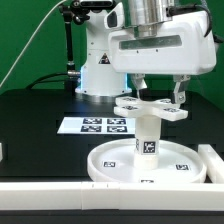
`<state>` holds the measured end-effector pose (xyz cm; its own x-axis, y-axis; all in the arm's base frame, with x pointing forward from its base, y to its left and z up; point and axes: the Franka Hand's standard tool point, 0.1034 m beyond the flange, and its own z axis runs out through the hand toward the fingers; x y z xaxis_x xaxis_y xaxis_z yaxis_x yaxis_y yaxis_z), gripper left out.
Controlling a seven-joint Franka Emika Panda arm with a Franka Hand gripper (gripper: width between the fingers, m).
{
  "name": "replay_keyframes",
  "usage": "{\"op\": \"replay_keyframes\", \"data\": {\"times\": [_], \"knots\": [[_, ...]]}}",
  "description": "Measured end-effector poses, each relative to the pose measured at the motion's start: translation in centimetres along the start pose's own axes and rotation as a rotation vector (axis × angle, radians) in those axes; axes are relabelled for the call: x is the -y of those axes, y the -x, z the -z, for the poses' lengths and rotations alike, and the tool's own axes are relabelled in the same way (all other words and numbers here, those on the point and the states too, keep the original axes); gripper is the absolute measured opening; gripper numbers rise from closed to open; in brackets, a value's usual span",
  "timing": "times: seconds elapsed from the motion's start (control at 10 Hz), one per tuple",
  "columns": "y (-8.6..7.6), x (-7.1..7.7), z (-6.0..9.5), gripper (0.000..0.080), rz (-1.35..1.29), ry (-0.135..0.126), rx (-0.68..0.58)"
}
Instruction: Assemble round table
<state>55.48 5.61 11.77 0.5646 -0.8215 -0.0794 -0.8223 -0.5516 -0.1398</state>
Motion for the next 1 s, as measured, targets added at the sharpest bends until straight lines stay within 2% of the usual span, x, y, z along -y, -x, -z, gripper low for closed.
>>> {"op": "replay_keyframes", "data": {"times": [0.2,0.4,0.7,1.0], "knots": [[0.0,-0.1,0.0,0.0649,0.221,0.008,0.001],[0.1,0.2,0.6,0.0649,0.479,0.039,0.004],[0.2,1.3,1.9,0.0649,0.734,0.036,0.025],[0.1,1.2,1.8,0.0649,0.941,0.035,0.029]]}}
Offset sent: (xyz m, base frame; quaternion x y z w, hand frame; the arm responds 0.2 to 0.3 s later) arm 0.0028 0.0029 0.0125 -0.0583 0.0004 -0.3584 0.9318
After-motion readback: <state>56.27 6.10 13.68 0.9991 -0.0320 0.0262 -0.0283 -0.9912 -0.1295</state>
